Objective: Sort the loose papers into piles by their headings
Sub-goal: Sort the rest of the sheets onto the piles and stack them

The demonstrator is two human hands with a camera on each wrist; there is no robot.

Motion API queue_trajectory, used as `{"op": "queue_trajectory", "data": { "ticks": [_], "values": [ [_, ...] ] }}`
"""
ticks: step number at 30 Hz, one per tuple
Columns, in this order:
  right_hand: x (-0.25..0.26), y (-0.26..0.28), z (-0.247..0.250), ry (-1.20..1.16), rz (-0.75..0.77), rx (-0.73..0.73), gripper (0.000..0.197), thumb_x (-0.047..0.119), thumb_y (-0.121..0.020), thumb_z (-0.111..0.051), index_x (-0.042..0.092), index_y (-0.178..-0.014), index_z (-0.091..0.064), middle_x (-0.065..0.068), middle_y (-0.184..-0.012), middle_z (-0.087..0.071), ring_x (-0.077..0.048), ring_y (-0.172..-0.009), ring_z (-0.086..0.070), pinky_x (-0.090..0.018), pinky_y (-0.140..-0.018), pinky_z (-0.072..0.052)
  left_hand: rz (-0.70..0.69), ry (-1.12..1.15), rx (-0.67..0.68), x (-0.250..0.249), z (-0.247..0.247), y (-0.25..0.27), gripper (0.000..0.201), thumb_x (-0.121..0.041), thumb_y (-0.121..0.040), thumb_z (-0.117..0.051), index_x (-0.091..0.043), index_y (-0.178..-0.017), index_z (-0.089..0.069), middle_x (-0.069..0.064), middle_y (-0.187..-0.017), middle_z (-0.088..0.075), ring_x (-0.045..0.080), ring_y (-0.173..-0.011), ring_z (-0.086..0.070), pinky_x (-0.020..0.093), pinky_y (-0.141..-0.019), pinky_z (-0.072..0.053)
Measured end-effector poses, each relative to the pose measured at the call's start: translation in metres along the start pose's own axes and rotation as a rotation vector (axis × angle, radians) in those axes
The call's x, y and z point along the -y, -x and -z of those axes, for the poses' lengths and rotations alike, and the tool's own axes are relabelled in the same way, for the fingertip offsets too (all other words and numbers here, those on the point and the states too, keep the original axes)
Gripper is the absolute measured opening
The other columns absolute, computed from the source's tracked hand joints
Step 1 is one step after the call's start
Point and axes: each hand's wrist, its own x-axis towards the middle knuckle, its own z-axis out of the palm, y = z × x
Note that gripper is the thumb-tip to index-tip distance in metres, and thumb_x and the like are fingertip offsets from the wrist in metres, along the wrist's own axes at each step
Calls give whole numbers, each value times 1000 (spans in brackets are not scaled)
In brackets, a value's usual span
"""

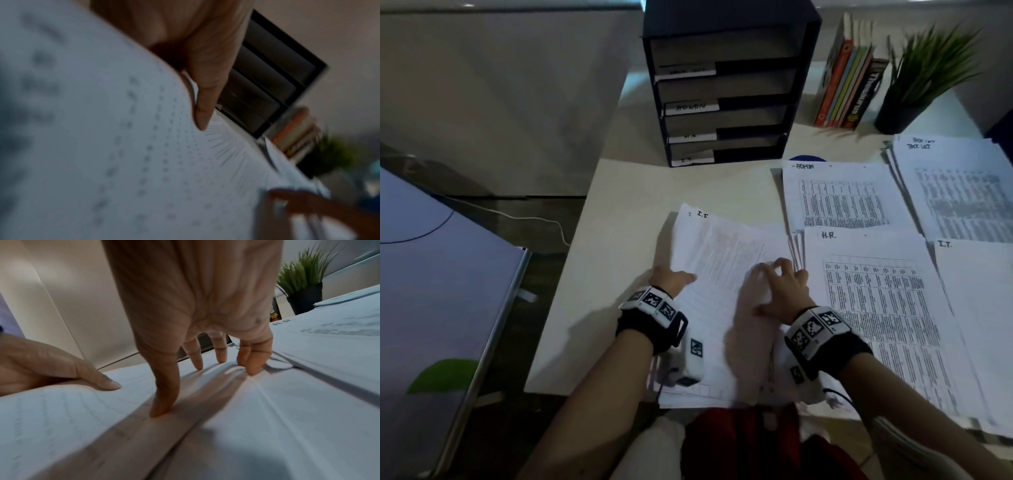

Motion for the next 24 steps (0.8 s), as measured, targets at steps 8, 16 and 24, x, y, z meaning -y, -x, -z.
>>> {"op": "queue_trajectory", "data": {
  "ticks": [8, 16, 24],
  "values": [
    [-1, -3, -4, -228, -61, -113, 85, 29, -68, -80, 17, -137, -32, -9, -137, -28, -38, -124, -30, -45, -99, -36, -207, -35, 147, -12, 27, 1, 48, -15, -85, -65, 2, -127, -50, 15, -125, -57, 30, -113, -56, 37, -99, -44],
    [1, -14, 3, -642, -87, -178, 100, 46, -70, -76, 0, -142, -23, -18, -143, -36, -30, -132, -34, -46, -110, -28, -410, 170, 117, -7, 91, -7, 44, -15, -80, -70, 6, -116, -55, 21, -111, -63, 33, -105, -61, 41, -90, -48],
    [45, -10, 56, -1349, 193, -381, 39, 21, -58, -76, 5, -92, -66, -1, -79, -71, -11, -71, -66, -31, -73, -56, -666, 777, 186, -38, 118, 20, 14, -3, -86, -56, -12, -96, -60, -5, -86, -73, 9, -79, -69, 30, -78, -56]
  ]
}}
